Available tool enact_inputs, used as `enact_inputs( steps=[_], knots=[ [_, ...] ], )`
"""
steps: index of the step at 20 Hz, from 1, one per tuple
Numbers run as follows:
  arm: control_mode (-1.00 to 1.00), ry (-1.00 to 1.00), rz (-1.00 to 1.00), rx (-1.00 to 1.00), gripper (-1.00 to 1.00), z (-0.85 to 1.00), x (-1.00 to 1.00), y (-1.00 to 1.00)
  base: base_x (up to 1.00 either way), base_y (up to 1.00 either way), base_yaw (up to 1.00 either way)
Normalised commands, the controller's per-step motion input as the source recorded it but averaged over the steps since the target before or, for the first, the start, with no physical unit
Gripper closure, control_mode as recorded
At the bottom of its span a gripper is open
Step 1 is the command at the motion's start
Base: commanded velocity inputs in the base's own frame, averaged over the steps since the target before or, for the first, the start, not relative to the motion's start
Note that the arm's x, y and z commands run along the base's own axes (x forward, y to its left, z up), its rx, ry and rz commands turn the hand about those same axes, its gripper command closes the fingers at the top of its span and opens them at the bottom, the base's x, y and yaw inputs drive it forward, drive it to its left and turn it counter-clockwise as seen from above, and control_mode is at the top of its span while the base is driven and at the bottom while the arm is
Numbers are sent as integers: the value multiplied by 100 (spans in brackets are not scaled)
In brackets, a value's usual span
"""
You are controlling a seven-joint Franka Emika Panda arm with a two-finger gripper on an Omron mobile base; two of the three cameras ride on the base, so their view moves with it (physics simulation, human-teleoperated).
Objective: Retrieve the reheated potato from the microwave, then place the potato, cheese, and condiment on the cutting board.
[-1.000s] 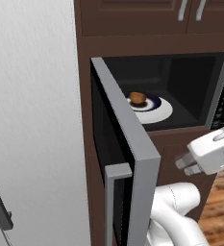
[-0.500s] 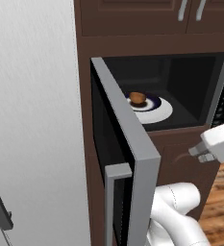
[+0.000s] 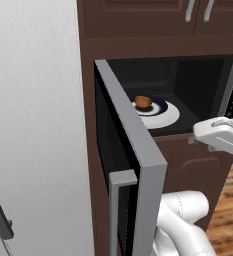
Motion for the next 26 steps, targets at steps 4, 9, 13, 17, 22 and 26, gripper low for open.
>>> enact_inputs(
  steps=[4, 9, 13, 17, 22, 26],
  knots=[
    [-100, 2, -2, 1, -100, -6, 51, -9, 0, 0, 0],
    [-100, 15, 0, 4, -100, -5, 59, -20, 0, 0, 0],
    [-100, 13, 0, 1, -100, 0, 54, -21, 0, 0, 0],
    [-100, 4, 7, -3, -100, -2, 40, -20, 0, 0, 0],
    [-100, -1, 16, -3, -100, -11, 34, -16, 0, 0, 0],
    [-100, -17, 21, -6, -100, -17, 23, -10, 0, 0, 0]
  ],
)
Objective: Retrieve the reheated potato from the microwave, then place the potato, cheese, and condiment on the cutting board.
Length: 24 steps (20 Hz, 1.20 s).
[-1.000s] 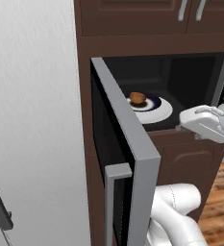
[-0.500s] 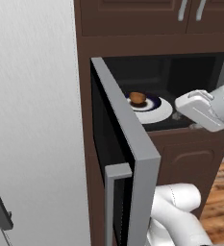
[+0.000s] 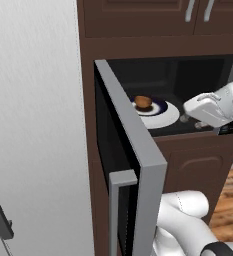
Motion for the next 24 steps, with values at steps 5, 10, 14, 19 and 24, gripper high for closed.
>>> enact_inputs(
  steps=[5, 10, 14, 19, 24],
  knots=[
    [-100, -24, 15, -6, -100, -15, 33, -1, 0, 0, 0],
    [-100, -7, 0, -17, -100, 0, 32, 0, 0, 0, 0],
    [-100, -11, -7, -20, -100, -2, 36, 0, 0, 0, 0],
    [-100, -8, -18, -12, -100, -2, 45, 0, 0, 0, 0],
    [-100, -13, -19, 0, -100, -10, 37, 0, 0, 0, 0]
  ],
)
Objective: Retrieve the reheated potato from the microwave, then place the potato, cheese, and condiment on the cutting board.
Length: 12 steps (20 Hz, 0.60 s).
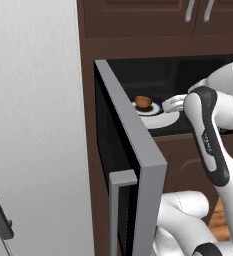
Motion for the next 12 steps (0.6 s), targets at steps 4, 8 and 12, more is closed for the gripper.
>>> enact_inputs(
  steps=[4, 8, 12],
  knots=[
    [-100, -10, -16, 0, -100, -1, 34, 0, 0, 0, 0],
    [-100, -10, -8, 0, -100, -3, 24, 0, 0, 0, 0],
    [-100, -2, -5, 0, -100, 0, 31, 0, 0, 0, 0]
  ],
)
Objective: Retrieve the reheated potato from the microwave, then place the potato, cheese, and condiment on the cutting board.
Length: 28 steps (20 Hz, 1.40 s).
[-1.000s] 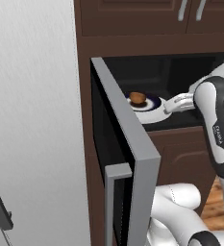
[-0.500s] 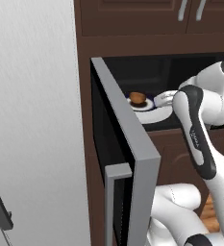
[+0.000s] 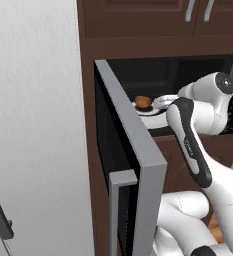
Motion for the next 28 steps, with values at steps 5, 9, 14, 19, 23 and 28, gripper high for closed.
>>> enact_inputs(
  steps=[5, 9, 14, 19, 23, 28],
  knots=[
    [-100, 0, 0, 0, -100, -2, 25, 0, 0, 0, 0],
    [-100, 0, 0, 0, -100, 0, 33, -5, 0, 0, 0],
    [-100, 0, 0, 0, -100, -10, 23, -11, 0, 0, 0],
    [-100, 0, 0, 0, -100, -20, 21, -7, 0, 0, 0],
    [-100, 0, 0, 0, -100, -19, 22, 0, 0, 0, 0],
    [-100, 1, 2, 1, -100, -6, 32, -7, 0, 0, 0]
  ],
)
